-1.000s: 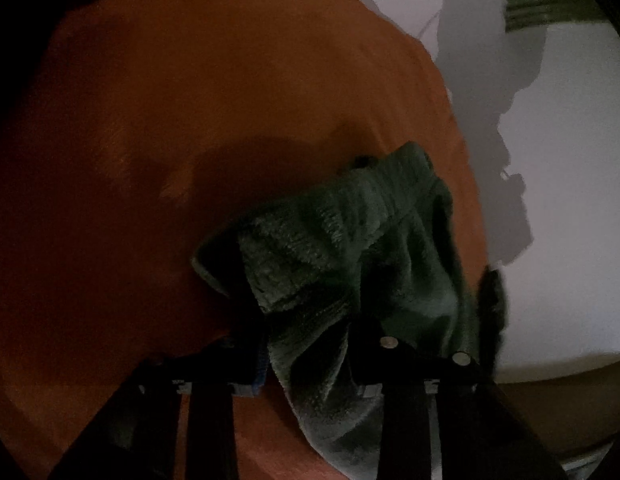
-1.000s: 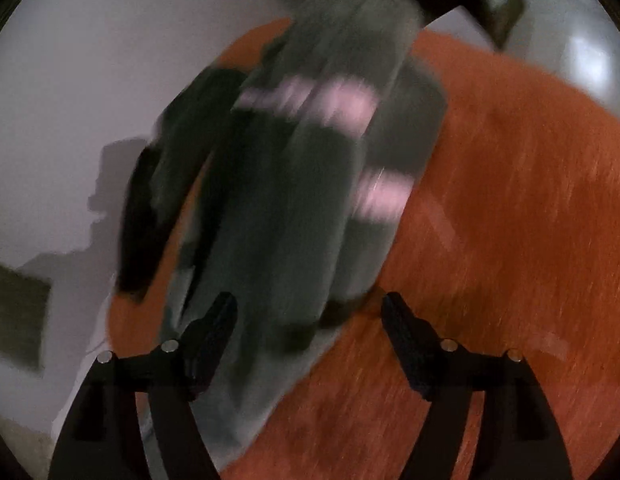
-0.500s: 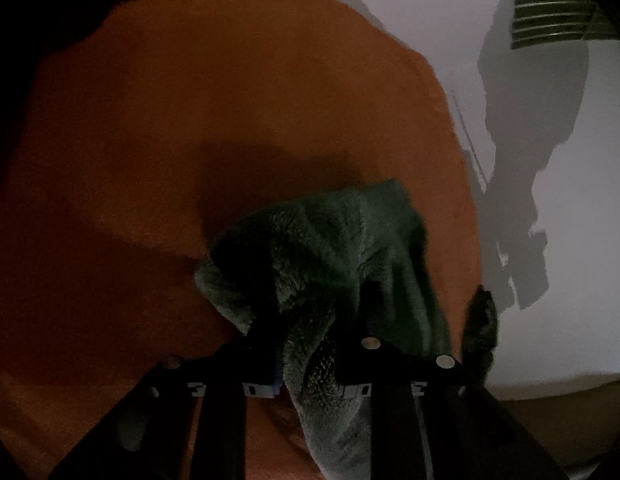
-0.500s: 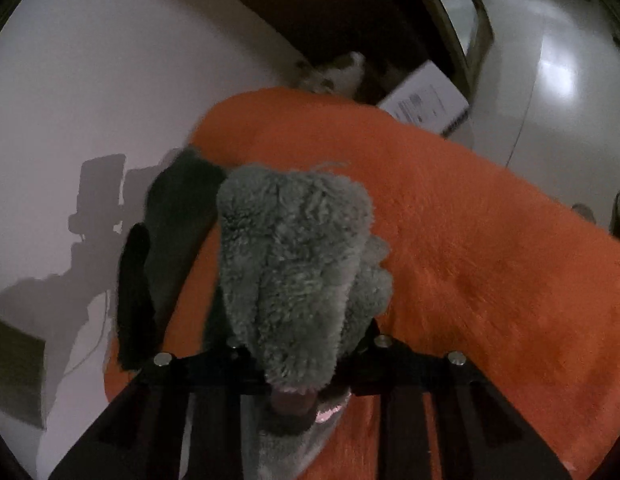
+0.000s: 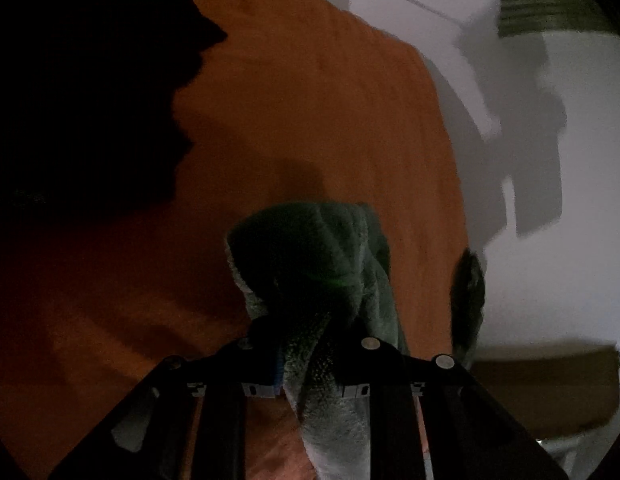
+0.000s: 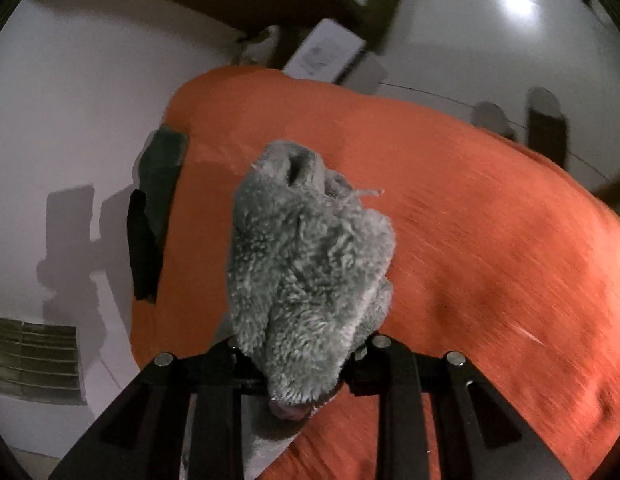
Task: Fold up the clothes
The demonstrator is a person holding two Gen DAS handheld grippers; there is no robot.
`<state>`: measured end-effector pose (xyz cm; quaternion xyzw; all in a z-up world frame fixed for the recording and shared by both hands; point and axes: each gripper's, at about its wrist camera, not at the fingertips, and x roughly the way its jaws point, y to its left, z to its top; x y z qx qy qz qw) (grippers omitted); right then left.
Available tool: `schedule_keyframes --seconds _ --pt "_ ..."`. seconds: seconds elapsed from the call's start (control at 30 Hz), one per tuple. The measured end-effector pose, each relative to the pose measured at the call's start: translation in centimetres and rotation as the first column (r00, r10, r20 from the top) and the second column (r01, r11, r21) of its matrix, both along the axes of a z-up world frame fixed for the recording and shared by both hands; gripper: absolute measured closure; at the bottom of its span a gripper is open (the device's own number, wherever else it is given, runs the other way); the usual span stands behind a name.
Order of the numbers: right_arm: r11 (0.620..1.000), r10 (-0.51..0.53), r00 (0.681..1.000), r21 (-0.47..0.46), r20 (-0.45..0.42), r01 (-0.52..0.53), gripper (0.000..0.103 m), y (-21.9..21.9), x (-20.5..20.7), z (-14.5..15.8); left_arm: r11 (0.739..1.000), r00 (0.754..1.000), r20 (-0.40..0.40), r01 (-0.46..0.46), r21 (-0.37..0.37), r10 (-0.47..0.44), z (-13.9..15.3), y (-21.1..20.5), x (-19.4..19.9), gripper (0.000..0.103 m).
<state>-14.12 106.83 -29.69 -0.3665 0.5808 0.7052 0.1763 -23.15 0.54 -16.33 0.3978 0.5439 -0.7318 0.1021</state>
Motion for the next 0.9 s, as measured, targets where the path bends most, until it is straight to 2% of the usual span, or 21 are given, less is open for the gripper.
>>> schedule_keyframes --seconds 0.1,0.17,0.23,0.33,0.43,0.57,0.63,0.67,0.7,0.77,0.83,0.9 --pt "0.998 -0.046 0.999 -0.048 0.005 0.046 0.079 -0.3 5.5 -1.4 0.998 1.0 -0.004 -0.019 0.063 0.019 -1.0 -0.6 1.6 0.084" --pt "0.996 -0.055 0.998 -0.065 0.018 0.056 0.079 -0.3 7.2 -2.8 0.998 1.0 0.01 -0.02 0.065 0.019 -2.0 -0.4 1.0 0.084" --pt "0.995 -0.052 0.998 -0.08 0.032 0.055 0.079 -0.1 7.2 -4.5 0.997 0.999 0.029 -0.022 0.069 0.02 -3.2 0.0 0.1 0.084" --pt "0.996 -0.043 0.998 -0.081 0.046 0.047 0.079 0.2 6.2 -5.6 0.999 0.999 0.05 -0.003 0.054 0.0 -4.0 1.0 -3.3 0.084" --pt "0.999 -0.013 0.999 -0.045 0.044 0.015 0.079 0.3 5.1 -5.6 0.999 0.999 0.003 0.05 -0.014 -0.05 -2.5 1.9 -5.5 0.083" --pt "0.995 0.087 0.994 0.051 0.069 -0.09 0.072 -0.3 4.6 -6.1 0.995 0.993 0.068 0.095 -0.037 -0.092 -4.3 2.6 -5.0 0.079" --pt "0.992 0.11 0.993 0.053 0.047 -0.112 0.072 -0.3 5.1 -6.7 0.992 0.988 0.104 0.117 -0.046 -0.112 -5.2 2.9 -4.7 0.077" --pt "0.993 0.111 0.993 0.036 0.03 -0.112 0.067 -0.1 5.6 -6.6 0.99 0.985 0.121 0.129 -0.05 -0.122 -5.7 3.0 -4.5 0.076" --pt "0.994 0.111 0.994 0.019 0.025 -0.111 0.061 0.1 6.0 -6.3 0.994 0.988 0.114 0.107 -0.007 -0.106 -6.1 2.8 -3.5 0.074" --pt "0.992 0.115 0.992 0.053 0.05 -0.118 0.052 0.5 6.9 -4.8 0.996 0.99 0.107 0.089 0.032 -0.092 -5.9 2.5 -2.3 0.069" --pt "0.986 0.118 0.99 0.111 0.074 -0.126 0.048 0.6 7.8 -2.8 0.994 0.988 0.112 0.106 -0.01 -0.104 -4.6 2.2 -1.6 0.058" --pt "0.973 0.12 0.99 0.187 0.074 -0.132 0.047 0.4 8.6 -0.1 0.992 0.987 0.124 0.112 -0.058 -0.104 -3.3 1.5 -0.5 0.054"
